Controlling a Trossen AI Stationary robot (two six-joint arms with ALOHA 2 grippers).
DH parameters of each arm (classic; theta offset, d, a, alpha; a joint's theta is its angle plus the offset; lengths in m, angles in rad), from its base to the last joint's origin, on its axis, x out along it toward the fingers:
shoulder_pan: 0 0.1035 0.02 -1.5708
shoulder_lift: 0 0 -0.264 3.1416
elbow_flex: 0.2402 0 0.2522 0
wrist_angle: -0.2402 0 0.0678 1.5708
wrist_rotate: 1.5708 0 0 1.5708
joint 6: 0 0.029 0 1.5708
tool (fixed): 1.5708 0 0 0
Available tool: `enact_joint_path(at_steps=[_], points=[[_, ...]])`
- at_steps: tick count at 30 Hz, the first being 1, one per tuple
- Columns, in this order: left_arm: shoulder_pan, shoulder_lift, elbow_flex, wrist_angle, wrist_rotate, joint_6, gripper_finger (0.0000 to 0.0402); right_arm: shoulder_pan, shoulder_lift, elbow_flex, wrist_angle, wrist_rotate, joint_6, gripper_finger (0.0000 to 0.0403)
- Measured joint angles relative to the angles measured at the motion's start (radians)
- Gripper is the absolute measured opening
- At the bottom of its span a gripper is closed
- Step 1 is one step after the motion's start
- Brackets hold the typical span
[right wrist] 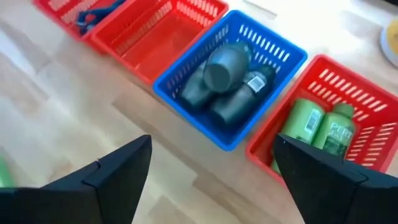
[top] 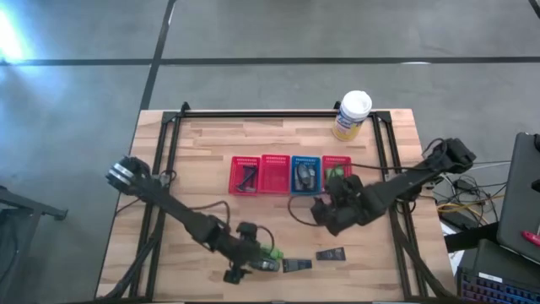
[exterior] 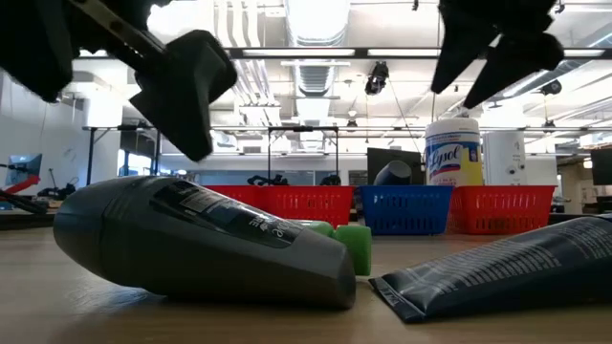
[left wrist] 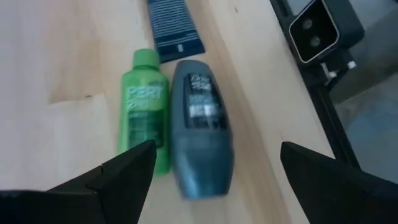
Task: Pick & Place Travel size toiletries
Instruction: Put the gray deodorant into the blue bin
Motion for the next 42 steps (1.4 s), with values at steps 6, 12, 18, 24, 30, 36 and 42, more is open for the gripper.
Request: enact_joint_path(at_steps=[6,12,18,24,30,36,42], points=[[-0.008,0.127,0.127,-0.118,-0.023,-0.049,0.0348,0.051,-0.003,-0.017,0.000,-0.003,0.031,0.0348],[-0.013,0.197,0.173,-0.132,-0.041,-0.097,0.0348,0.085,-0.002,-0.031,0.000,-0.003,0.077,0.0351],[-0.013,0.239,0.174,-0.114,-0.062,-0.103,0.0345,0.098,-0.001,-0.042,-0.002,-0.003,0.101,0.0332],[-0.013,0.244,0.174,-0.112,-0.087,-0.088,0.0288,0.097,-0.001,-0.046,-0.002,-0.003,0.099,0.0313],[-0.006,0.225,0.173,-0.122,-0.090,-0.085,0.0210,0.097,-0.016,-0.047,0.003,-0.008,0.097,0.0292],[0.036,0.098,0.166,-0.216,-0.090,-0.091,0.0210,0.087,-0.113,-0.067,0.017,-0.118,0.147,0.0275],[0.172,-0.045,0.160,-0.192,-0.174,0.086,0.0210,0.026,-0.296,-0.235,0.449,-0.170,0.111,0.0265]])
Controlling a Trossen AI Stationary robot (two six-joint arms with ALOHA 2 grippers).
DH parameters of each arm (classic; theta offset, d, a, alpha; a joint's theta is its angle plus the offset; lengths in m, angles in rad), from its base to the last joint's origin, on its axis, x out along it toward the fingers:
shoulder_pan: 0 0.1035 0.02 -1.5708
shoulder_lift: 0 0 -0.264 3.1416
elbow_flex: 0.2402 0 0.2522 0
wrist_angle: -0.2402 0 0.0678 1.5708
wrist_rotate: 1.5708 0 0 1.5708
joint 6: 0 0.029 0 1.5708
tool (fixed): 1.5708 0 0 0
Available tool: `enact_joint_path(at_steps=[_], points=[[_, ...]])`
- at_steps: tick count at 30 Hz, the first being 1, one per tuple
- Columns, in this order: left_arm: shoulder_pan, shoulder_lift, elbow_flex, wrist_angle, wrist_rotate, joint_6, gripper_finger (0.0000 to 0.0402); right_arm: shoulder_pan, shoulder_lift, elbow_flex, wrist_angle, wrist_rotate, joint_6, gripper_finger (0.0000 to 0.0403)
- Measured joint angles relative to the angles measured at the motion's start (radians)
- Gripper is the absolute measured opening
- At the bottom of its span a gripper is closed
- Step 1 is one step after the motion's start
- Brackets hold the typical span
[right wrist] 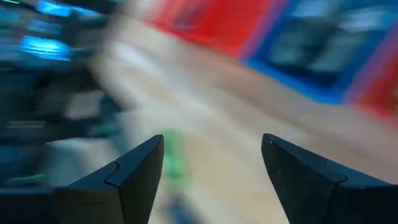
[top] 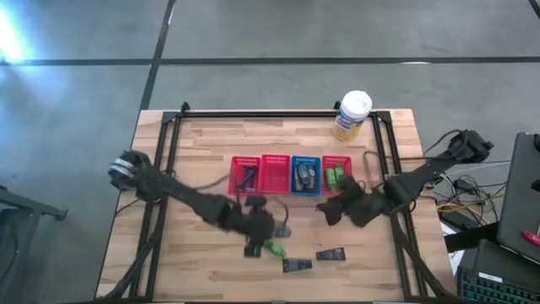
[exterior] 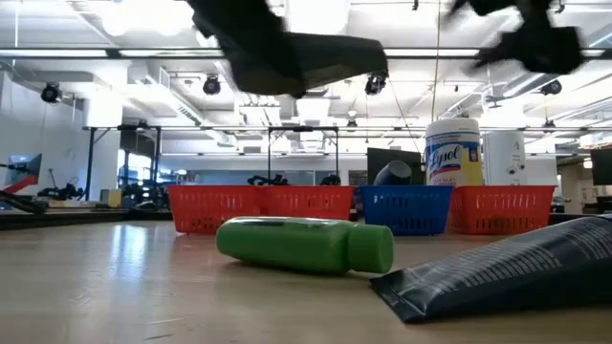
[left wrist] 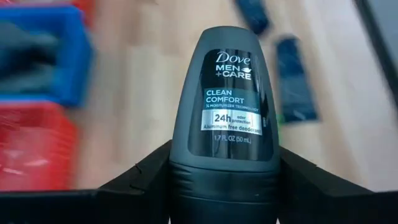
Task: Pick & Place Travel size toiletries
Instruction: Put the gray deodorant into the blue bin
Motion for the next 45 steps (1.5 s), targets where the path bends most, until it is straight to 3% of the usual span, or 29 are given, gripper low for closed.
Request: enact_joint_path(at_steps=[4,7,13,26,45], points=[[0.084,-0.028,-0.001,0.024,0.001,0.073,0.0210,-0.064,-0.086,-0.172,0.495,-0.057,-0.117,0.0260],[0.125,-0.052,-0.001,0.033,-0.012,0.100,0.0210,-0.094,-0.118,-0.250,0.610,-0.039,-0.106,0.0258],[0.172,-0.062,-0.001,0.145,-0.015,0.193,0.0210,-0.112,-0.114,-0.289,0.611,-0.070,-0.033,0.0280],[0.223,-0.060,-0.001,0.275,0.013,0.240,0.0210,-0.185,-0.041,-0.260,0.717,-0.118,-0.063,0.0338],[0.222,-0.043,-0.001,0.310,0.018,0.237,0.0210,-0.224,0.011,-0.260,0.815,-0.195,-0.077,0.0279]])
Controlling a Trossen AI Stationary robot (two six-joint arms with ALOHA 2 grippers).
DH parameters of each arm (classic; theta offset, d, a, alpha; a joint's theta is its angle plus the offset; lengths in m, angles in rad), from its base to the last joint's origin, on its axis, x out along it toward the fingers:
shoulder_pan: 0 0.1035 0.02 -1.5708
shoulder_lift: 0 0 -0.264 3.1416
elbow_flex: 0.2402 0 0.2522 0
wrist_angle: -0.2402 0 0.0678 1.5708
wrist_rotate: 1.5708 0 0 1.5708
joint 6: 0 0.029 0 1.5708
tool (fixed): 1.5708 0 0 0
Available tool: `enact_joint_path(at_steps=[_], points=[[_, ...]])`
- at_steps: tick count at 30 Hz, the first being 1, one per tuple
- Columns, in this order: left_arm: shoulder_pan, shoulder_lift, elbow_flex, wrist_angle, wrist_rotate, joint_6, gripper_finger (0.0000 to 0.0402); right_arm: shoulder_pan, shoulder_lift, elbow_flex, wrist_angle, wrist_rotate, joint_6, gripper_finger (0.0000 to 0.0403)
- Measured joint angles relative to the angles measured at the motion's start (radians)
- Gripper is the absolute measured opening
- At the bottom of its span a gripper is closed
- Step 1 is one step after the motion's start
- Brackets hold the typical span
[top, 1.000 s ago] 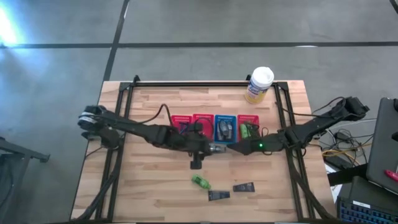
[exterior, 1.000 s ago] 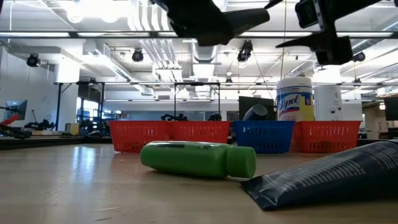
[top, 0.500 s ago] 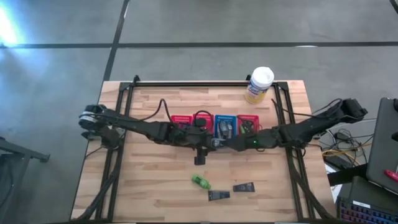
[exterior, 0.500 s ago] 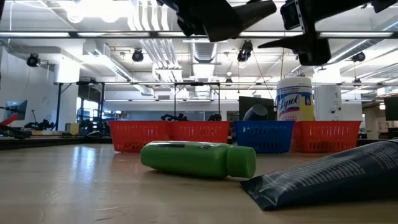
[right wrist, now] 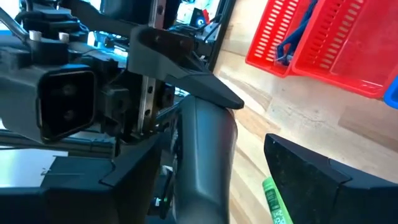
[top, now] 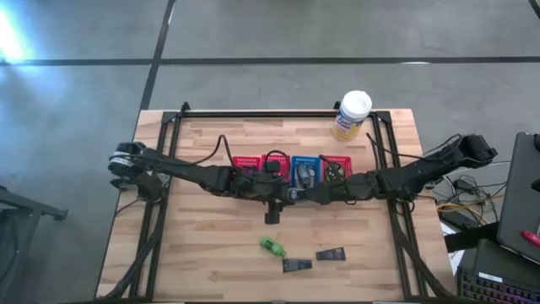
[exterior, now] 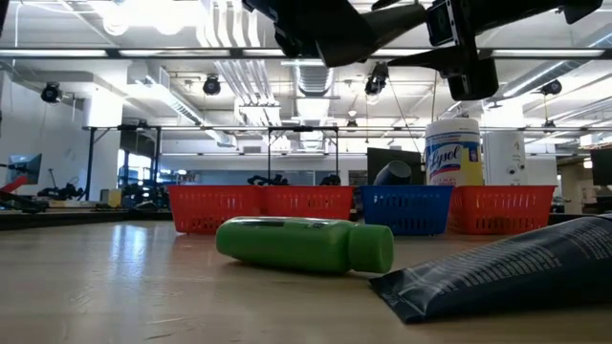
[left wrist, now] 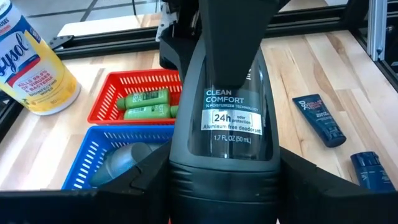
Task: Pick & Place Travel size toiletries
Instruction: Put the gray deodorant into the blue bin
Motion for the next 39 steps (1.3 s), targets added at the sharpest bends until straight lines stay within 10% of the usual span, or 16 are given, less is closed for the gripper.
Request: enact_joint_path(at_steps=[39], points=[[0.008,0.050,0.001,0.040,0.002,-0.008,0.0233,-0.028,0.000,-0.001,-0.060,-0.083,0.014,0.0135]])
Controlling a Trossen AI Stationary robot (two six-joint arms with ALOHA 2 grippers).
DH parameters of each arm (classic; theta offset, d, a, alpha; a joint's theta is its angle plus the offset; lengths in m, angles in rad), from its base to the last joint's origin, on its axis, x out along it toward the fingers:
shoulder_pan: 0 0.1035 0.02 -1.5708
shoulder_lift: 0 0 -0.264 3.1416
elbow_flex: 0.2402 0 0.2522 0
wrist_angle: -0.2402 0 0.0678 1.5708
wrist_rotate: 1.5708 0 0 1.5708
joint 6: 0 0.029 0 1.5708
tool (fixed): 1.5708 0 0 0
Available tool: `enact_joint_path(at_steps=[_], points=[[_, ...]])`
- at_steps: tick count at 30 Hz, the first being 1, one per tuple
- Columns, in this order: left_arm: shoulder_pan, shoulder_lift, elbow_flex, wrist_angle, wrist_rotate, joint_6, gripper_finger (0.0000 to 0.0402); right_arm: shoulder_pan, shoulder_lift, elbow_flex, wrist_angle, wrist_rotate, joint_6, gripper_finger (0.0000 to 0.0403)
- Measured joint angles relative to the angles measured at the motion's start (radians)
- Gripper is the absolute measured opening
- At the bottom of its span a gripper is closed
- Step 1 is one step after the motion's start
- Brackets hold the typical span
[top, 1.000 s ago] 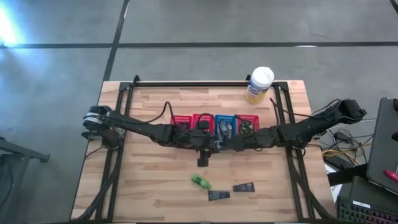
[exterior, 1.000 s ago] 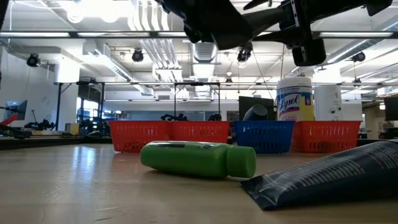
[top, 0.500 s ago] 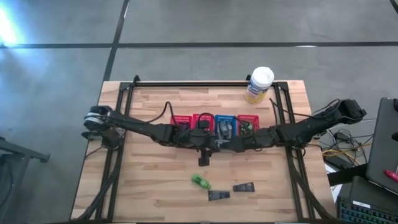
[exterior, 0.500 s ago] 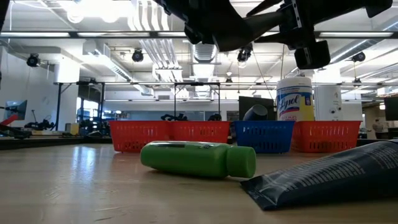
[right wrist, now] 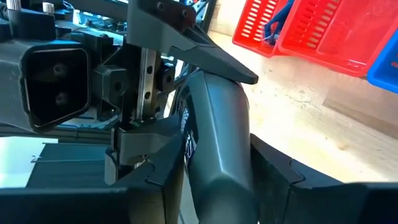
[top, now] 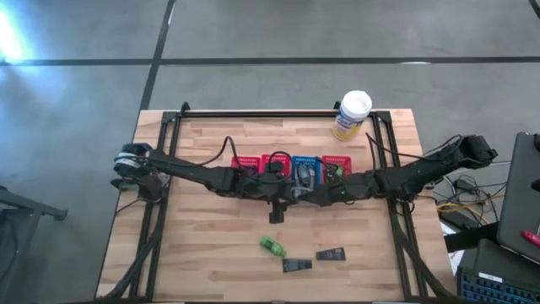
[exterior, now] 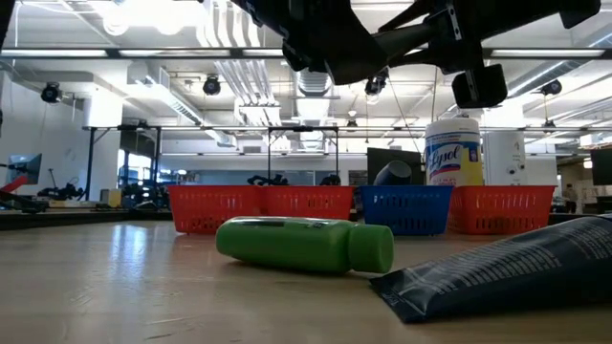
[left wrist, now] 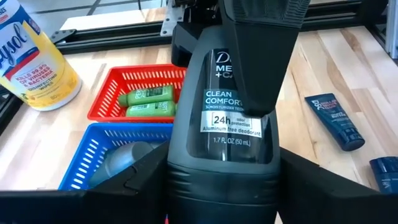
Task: Pick & Place Travel size toiletries
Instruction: Put the gray deodorant into the blue bin
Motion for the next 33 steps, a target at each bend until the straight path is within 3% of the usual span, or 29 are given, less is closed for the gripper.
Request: enact_joint_path(at_steps=[13,15,18,21,23,27,33], points=[[-0.014,0.001,0.000,-0.256,-0.004,-0.100,0.0277,-0.005,-0.005,0.000,-0.184,0.089,0.025,0.0090],[-0.012,0.002,-0.001,-0.241,-0.064,-0.096,0.0278,-0.013,-0.005,0.000,-0.204,0.104,0.028,0.0075],[0.011,0.027,-0.008,-0.081,-0.139,-0.023,0.0277,-0.031,-0.005,0.000,-0.196,0.114,0.018,0.0055],[0.063,0.073,-0.014,0.072,-0.029,-0.022,0.0277,-0.051,-0.005,0.000,-0.213,0.120,-0.001,0.0042],[0.087,0.097,-0.013,0.060,0.033,-0.092,0.0277,-0.072,-0.005,0.000,-0.256,0.117,-0.015,0.0038],[0.082,0.083,-0.016,-0.131,0.052,-0.155,0.0277,-0.066,-0.005,0.000,-0.368,0.008,-0.040,0.0054],[-0.059,-0.002,-0.021,-0.286,0.059,-0.007,0.0277,0.033,0.017,0.025,-0.381,-0.037,-0.249,0.0127]])
